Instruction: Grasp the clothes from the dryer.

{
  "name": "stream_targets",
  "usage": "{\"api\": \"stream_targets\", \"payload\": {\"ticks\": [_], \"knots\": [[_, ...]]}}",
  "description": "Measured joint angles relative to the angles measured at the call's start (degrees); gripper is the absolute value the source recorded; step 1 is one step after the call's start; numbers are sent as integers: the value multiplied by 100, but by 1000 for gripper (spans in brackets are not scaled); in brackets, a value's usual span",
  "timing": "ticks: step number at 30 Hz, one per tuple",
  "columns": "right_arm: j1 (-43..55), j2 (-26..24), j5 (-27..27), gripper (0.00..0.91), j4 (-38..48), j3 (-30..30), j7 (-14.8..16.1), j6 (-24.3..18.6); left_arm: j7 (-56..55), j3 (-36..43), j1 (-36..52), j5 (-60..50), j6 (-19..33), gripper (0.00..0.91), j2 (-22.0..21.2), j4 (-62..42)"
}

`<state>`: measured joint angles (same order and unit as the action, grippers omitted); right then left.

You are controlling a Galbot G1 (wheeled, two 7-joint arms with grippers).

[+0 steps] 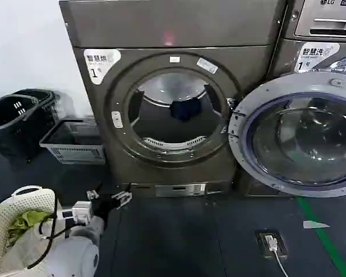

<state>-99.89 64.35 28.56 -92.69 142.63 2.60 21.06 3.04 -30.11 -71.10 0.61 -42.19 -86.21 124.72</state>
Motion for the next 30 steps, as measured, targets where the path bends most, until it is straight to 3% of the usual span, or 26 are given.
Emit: {"api": "stream_targets", "payload": {"ticks": [11, 30], "knots": [[9, 12, 209, 907, 119, -119, -99, -484, 12, 50, -37, -81, 0, 907, -29, 2], [49, 7, 276, 907, 197, -167, -222, -558, -8, 76, -86, -72, 0, 907, -71, -2]]}}
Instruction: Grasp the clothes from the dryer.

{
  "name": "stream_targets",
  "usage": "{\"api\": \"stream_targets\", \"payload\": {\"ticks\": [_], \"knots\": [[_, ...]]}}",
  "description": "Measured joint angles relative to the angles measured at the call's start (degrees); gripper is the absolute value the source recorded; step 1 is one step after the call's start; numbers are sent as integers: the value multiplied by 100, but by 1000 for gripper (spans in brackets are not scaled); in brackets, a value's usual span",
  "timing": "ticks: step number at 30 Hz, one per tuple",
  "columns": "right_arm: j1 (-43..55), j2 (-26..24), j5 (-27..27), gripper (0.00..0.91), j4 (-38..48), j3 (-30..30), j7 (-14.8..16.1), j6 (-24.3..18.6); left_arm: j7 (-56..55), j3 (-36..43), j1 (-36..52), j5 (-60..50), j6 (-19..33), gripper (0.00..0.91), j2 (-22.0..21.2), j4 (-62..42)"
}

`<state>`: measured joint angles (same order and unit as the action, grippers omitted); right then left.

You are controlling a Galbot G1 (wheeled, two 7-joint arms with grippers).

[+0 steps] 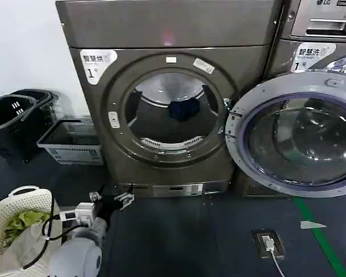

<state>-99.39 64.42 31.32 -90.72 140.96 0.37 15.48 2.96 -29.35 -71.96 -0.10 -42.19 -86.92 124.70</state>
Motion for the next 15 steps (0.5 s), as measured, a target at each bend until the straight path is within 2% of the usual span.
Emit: {"api": "stream_targets", "payload": {"ticks": [15], "knots": [[3, 8, 6, 907, 85, 27, -23, -16, 3, 15, 12, -9, 0, 907, -6, -34]]}}
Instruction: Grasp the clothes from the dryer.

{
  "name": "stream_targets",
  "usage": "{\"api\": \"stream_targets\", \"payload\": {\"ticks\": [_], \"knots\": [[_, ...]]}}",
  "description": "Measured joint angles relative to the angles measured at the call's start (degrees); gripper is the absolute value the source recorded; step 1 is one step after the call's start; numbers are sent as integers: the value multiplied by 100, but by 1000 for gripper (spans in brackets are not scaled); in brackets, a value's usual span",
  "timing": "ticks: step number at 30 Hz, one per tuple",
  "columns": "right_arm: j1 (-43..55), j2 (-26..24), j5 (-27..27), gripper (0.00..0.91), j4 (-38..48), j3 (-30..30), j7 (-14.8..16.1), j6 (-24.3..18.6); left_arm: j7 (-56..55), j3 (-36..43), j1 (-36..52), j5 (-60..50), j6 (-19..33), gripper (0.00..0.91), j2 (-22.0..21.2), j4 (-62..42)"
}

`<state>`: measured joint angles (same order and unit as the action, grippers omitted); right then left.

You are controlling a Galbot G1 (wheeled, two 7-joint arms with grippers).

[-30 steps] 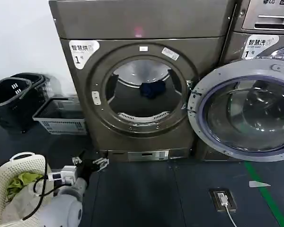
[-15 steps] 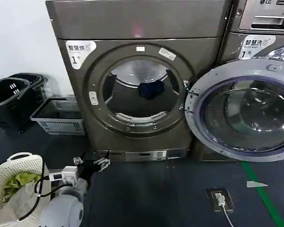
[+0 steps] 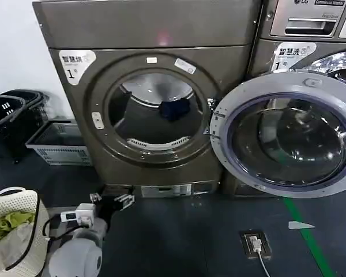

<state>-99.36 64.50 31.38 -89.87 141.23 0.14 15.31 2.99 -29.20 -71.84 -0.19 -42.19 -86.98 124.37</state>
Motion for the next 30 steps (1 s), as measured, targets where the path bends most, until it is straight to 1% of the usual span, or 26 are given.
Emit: {"api": "stream_targets", "payload": {"ticks": [17, 30], "knots": [[-10, 6, 36, 907, 44, 4, -18, -41, 8, 84, 20, -38, 0, 907, 3, -67], [-56, -30, 286, 907, 182, 129, -254, -345, 12, 143, 23, -115, 0, 907, -8, 2]]}}
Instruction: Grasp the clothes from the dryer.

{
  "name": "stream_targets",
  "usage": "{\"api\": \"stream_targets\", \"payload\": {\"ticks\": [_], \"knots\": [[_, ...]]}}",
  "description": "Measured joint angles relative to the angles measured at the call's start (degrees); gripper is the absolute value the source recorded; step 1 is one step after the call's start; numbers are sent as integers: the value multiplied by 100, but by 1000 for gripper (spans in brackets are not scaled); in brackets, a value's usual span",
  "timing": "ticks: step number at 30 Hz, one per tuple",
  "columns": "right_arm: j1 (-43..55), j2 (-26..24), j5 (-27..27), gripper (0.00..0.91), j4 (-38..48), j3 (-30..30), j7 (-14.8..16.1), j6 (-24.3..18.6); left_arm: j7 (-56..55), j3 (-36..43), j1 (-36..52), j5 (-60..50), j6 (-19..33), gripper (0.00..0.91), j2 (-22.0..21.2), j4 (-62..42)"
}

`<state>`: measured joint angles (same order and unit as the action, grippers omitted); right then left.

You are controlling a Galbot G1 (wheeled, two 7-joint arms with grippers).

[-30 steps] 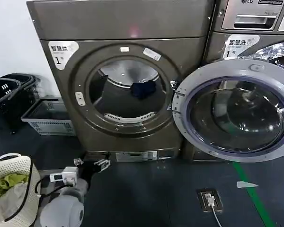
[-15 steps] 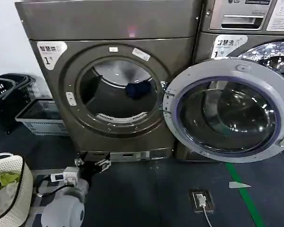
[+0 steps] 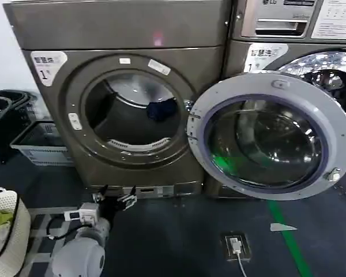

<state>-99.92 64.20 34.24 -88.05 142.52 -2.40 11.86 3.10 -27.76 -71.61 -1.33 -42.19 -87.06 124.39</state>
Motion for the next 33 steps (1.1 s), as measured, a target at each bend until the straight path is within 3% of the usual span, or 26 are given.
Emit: {"api": "stream_targets", "payload": {"ticks": [10, 33], "knots": [[-29, 47, 205, 907, 66, 23, -94, -253, 15, 25, 15, -8, 0, 907, 4, 7], [-47, 42, 289, 907, 67, -17, -174, -336, -15, 15, 84, 9, 0, 907, 2, -106]]}}
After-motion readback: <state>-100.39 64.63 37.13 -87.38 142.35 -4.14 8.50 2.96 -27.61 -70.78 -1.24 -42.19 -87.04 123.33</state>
